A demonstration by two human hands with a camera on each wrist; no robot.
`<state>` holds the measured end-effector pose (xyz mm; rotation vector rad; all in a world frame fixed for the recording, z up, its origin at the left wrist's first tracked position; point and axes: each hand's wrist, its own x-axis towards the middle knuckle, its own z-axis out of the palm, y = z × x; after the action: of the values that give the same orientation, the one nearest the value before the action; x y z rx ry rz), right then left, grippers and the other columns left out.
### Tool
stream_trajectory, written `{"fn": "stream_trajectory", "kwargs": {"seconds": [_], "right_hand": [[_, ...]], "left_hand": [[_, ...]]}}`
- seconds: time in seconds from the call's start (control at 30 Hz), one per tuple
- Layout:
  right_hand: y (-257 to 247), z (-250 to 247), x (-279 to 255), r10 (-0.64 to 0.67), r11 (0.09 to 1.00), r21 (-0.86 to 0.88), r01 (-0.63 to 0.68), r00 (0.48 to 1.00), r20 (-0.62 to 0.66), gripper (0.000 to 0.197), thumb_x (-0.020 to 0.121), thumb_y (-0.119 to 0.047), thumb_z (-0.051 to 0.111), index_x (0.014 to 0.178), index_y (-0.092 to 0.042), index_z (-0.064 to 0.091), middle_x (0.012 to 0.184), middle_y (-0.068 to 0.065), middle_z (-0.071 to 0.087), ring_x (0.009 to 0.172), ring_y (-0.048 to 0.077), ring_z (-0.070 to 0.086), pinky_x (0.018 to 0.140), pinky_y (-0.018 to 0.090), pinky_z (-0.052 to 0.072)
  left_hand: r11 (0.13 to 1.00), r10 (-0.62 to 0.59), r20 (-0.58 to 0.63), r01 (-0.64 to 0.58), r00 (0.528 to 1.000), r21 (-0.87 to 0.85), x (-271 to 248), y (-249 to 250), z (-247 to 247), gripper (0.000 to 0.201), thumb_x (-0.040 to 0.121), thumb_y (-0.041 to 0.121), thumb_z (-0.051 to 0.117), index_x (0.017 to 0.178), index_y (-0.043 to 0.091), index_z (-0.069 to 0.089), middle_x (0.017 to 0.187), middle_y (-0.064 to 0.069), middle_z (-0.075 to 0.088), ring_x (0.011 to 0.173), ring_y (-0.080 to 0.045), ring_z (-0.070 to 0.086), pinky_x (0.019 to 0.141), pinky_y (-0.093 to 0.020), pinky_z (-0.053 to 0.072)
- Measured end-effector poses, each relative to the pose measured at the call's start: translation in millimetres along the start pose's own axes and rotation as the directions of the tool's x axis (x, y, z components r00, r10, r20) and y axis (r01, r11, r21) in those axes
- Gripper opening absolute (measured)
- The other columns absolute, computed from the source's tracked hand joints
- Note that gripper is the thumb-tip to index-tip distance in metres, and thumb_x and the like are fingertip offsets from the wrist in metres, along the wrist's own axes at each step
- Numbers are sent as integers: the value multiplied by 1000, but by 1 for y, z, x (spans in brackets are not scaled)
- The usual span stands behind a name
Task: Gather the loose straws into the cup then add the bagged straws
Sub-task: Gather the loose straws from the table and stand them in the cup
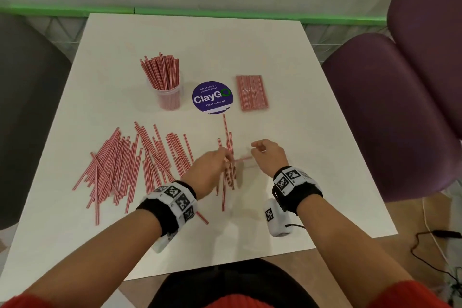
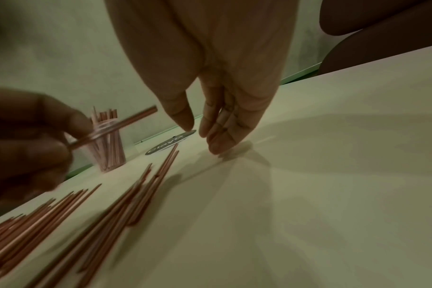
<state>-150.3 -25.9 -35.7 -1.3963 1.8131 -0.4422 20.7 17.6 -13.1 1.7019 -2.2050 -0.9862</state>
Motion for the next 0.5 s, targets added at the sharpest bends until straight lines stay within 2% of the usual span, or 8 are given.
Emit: {"fn": "stream_trajectory", "kwargs": {"seconds": [0.07,0.17,0.23,0.27,0.3,0.4,0.5], "right_hand": [[-4,9,-2,16,1000,11,-17,999,51,29,88,-14,55,115,-8,62,114,12,66,93,23,61,89,26,47],[-12,23,-5,18,1000,11,-19,996,87,31,87,-15,59,116,-6,62,112,13,67,91,22,62,96,32,50],[-19,31,-7,-6,1000,-23,9,995,104,36,86,-18,62,120,-5,60,115,12,66,98,23,63,97,29,48],[-23,35,-9,-18,999,-46,23,993,115,39,85,-19,63,122,-5,59,116,12,65,104,24,62,97,28,47],[-27,39,-10,-27,997,-63,35,992,126,41,85,-19,63,124,-5,58,118,12,64,109,24,60,97,27,45],[-37,50,-13,-36,996,-71,48,986,166,45,85,-20,63,127,-5,56,122,13,63,113,23,58,98,27,43],[-42,60,-16,-36,998,-37,45,979,199,45,84,-20,64,126,-7,56,121,12,63,113,22,58,96,22,42]], "left_hand": [[989,-143,-96,139,985,-50,-1,-12,-4,37,94,0,39,128,14,45,107,-8,61,86,-17,54,70,-25,43],[913,-376,-221,318,900,-256,-4,-31,-11,49,86,-11,40,131,10,45,112,-13,59,92,-25,58,70,-31,53],[879,-462,-271,396,844,-267,-7,-43,-17,54,82,-14,41,133,5,42,125,-20,51,105,-32,55,84,-38,51],[871,-486,-264,434,833,-232,-11,-48,-18,57,81,-16,42,135,2,39,131,-22,43,113,-34,51,93,-39,46],[867,-498,-262,466,826,-179,-14,-52,-17,58,80,-16,42,135,-1,37,134,-23,37,115,-36,48,96,-38,44],[885,-454,-267,465,850,-25,-22,-57,-7,51,81,-15,42,131,-7,37,129,-28,37,104,-38,50,91,-38,47],[903,-419,-236,430,877,-4,-20,-53,0,50,83,-12,45,133,-8,35,130,-27,35,104,-35,51,90,-35,49]]}}
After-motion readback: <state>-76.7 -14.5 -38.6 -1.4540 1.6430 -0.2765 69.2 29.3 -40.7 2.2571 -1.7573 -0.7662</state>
